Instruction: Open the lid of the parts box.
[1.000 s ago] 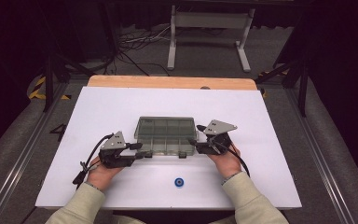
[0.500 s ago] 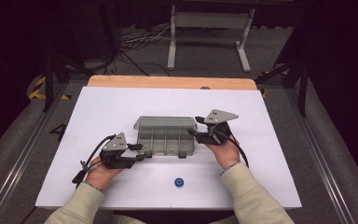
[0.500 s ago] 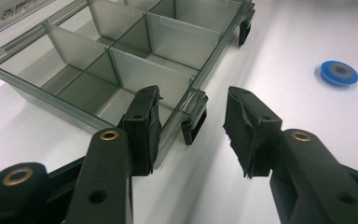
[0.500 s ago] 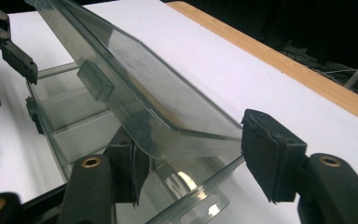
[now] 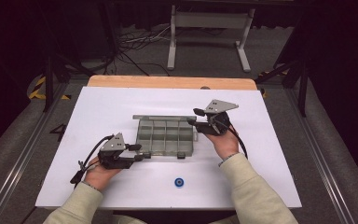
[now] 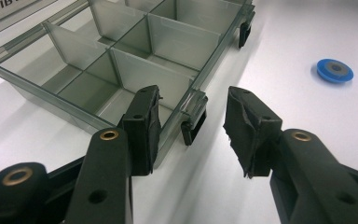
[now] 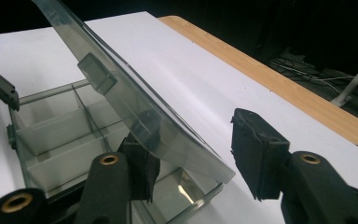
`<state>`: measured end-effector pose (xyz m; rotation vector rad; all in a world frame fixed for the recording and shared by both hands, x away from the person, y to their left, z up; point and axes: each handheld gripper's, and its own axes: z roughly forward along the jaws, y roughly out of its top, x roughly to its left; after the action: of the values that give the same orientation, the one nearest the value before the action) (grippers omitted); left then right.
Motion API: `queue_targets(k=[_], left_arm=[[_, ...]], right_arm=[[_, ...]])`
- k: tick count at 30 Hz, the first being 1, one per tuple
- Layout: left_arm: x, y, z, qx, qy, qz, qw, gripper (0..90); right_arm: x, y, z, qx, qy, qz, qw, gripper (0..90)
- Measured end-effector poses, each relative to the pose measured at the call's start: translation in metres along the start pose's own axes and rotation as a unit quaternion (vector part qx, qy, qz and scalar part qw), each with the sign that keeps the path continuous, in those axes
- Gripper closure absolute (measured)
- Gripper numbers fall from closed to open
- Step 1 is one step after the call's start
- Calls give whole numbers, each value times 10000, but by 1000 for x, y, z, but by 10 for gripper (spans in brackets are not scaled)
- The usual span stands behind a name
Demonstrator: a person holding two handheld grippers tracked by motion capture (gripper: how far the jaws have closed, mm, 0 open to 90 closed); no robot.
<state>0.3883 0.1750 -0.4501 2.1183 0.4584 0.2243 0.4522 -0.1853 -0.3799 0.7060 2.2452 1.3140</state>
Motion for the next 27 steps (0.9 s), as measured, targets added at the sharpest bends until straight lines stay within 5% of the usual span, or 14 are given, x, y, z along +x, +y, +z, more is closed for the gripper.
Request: queue_targets(k=[12,22,27], left_arm=[[0,0,0,0,5,0,10000,552],[0,0,0,0,-10,-32,10000,552],[0,0,0,-3,-13,-41,10000,551]], right_arm=[[-16,4,15,-183,-62,294,9994,601],[-17,4,33,18,-361,118,9993,638],[-24,0,40,-88,-396,349,9986,637]])
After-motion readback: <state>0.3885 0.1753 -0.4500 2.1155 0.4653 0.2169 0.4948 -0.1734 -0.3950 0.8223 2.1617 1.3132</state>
